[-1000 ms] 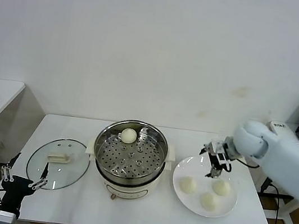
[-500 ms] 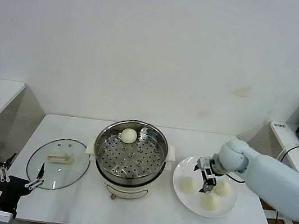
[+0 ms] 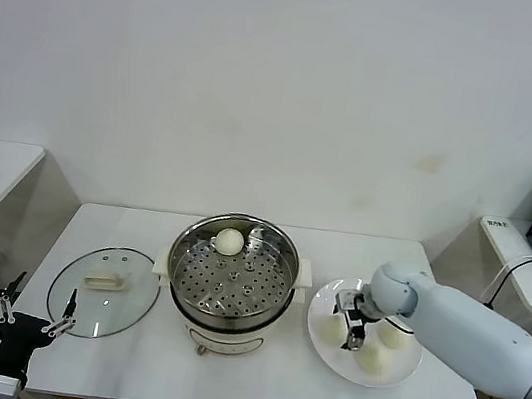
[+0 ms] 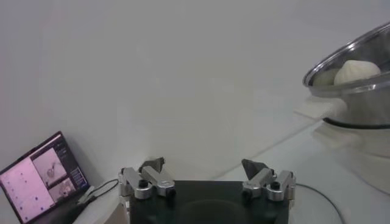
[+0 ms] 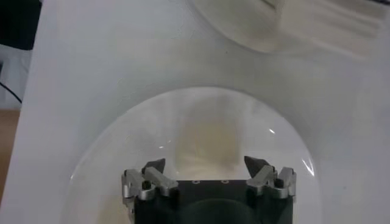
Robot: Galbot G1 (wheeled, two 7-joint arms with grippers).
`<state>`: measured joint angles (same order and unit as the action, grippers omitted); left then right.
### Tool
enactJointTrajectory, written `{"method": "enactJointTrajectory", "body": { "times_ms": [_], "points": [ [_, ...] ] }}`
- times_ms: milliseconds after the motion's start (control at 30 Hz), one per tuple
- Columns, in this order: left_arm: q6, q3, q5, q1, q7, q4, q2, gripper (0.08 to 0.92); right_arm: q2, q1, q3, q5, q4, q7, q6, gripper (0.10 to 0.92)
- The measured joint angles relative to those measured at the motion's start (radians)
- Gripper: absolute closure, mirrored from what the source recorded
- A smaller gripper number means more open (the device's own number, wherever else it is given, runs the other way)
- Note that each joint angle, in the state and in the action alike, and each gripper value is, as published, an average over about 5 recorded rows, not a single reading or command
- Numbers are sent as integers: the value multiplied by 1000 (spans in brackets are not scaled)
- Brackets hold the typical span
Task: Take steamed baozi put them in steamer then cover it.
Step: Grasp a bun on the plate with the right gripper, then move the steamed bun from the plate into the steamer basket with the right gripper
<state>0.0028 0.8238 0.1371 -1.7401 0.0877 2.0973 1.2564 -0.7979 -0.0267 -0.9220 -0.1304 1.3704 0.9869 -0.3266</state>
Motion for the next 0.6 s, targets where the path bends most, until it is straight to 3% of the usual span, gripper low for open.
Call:
{"method": "enactJointTrajectory", "body": {
  "times_ms": [367, 600],
  "points": [
    [-3, 0, 0, -4, 2, 4, 5, 177, -18, -18, 20, -24, -25, 2, -3, 520],
    [-3, 1, 0, -7, 2, 12, 4, 177, -10, -9, 24, -23, -20, 13, -3, 561]
  ]
}}
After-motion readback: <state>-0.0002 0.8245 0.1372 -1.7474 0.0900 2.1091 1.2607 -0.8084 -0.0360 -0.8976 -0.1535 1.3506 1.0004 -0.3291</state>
